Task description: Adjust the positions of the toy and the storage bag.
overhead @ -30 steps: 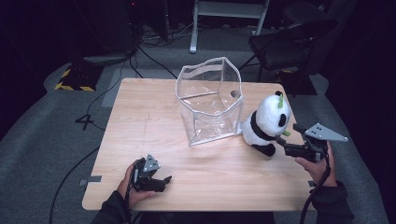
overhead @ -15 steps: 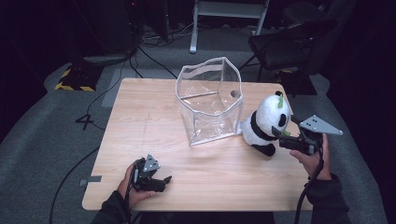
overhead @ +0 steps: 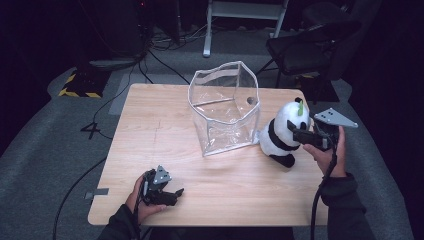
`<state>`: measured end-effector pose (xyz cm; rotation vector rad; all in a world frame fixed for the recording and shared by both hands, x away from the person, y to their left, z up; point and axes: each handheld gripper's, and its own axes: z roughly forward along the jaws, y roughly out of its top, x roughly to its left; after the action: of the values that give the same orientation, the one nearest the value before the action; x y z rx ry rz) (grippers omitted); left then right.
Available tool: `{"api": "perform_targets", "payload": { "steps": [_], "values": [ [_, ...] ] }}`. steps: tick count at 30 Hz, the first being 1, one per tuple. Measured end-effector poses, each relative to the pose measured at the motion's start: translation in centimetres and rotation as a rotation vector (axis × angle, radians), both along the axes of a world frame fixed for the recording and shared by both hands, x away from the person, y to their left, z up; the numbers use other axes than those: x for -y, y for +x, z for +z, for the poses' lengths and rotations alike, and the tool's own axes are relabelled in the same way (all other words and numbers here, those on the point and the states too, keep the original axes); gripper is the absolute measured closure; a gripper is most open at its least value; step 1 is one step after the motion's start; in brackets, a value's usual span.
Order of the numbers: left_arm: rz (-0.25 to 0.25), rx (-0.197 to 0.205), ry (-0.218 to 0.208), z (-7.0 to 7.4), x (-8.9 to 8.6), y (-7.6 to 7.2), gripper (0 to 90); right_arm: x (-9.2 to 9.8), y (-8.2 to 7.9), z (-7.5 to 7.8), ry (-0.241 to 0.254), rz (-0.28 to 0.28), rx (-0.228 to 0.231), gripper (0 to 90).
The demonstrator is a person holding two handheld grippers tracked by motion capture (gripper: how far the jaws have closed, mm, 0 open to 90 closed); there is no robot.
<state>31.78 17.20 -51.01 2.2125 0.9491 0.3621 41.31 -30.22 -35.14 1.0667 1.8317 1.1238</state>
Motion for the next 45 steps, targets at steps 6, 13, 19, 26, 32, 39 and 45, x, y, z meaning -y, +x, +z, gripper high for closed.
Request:
{"api": "perform_targets", "payload": {
  "steps": [6, 13, 19, 26, 32, 39, 45],
  "values": [
    [-0.001, -0.001, -0.001, 0.0, 0.0, 0.0, 17.3, 0.1, 1.7, -0.8, 0.023, -0.011, -0.035, 14.2],
    [-0.002, -0.001, -0.001, 0.0, 0.0, 0.0, 17.3, -0.2, 2.7, -1.0, 0.003, -0.035, -0.077, 3.9],
    [-0.002, -0.001, -0.001, 0.0, 0.0, 0.0, 17.2, 0.0, 3.7, -1.9, 0.020, -0.054, -0.126, 0.2],
    [-0.003, 0.000, 0.000, 0.0, 0.0, 0.0, 17.2, 0.2, 4.0, -1.9, 0.009, -0.036, -0.125, 11.6],
    [-0.004, 0.001, 0.000, 0.0, 0.0, 0.0, 17.1, 0.2, 3.7, -1.8, 0.001, -0.006, -0.095, 22.0],
    [-0.004, 0.000, 0.000, 0.0, 0.0, 0.0, 17.2, 0.2, 3.7, -1.6, 0.014, 0.037, -0.088, 16.1],
    [-0.003, 0.001, 0.000, 0.0, 0.0, 0.0, 17.2, 0.5, 3.7, -1.3, 0.051, 0.035, -0.075, 12.5]
  ]
}}
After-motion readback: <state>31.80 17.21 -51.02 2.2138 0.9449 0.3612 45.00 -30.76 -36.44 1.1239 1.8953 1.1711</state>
